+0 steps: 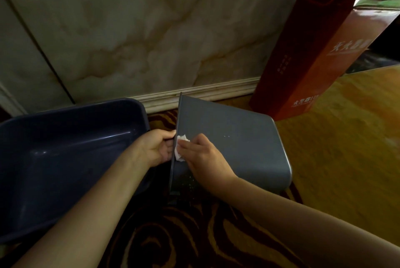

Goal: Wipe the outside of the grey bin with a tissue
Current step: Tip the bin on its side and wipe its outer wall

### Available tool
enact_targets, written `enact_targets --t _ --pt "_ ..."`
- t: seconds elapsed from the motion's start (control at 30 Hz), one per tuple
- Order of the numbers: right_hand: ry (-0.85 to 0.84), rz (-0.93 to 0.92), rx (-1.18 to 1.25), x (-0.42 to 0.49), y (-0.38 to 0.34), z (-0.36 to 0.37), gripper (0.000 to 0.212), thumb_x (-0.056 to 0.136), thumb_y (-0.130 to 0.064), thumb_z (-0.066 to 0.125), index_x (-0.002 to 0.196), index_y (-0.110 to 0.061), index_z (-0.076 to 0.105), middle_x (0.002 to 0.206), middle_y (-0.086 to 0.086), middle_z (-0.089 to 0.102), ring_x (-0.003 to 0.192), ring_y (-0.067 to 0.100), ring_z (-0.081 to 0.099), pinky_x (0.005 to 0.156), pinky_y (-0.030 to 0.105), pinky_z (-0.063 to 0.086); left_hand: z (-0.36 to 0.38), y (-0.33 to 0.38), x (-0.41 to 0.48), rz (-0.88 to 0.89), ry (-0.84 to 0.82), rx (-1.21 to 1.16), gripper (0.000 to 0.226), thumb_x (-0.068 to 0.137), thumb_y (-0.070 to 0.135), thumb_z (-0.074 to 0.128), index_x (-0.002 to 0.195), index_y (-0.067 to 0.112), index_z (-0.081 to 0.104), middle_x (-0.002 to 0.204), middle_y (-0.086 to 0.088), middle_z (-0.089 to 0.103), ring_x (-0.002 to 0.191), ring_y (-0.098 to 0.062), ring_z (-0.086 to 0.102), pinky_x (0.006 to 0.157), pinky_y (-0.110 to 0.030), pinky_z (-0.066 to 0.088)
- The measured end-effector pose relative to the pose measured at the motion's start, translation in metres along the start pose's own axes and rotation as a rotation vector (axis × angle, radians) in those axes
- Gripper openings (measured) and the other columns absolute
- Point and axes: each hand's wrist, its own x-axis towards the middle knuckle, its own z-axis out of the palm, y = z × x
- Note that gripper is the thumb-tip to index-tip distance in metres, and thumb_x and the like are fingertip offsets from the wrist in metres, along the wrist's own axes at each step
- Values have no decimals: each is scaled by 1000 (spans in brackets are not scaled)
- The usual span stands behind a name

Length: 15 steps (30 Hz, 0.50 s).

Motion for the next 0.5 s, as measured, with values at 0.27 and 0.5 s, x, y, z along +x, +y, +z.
enact_targets --t 0.27,0.5 --pt "61 337 -34 -13 56 6 27 88 -5 52 111 -9 66 112 13 65 92 32 53 78 38 48 6 2 2 25 65 50 23 95 14 42 79 11 58 46 -2 67 41 -12 65 41 -20 53" --pt "193 734 -189 -77 122 -16 22 94 -15 51 111 -16 65 100 10 58 80 14 47 72 23 36 7 -1 0 46 64 46 24 96 15 40 80 9 57 45 -1 67 40 -10 65 39 -19 52"
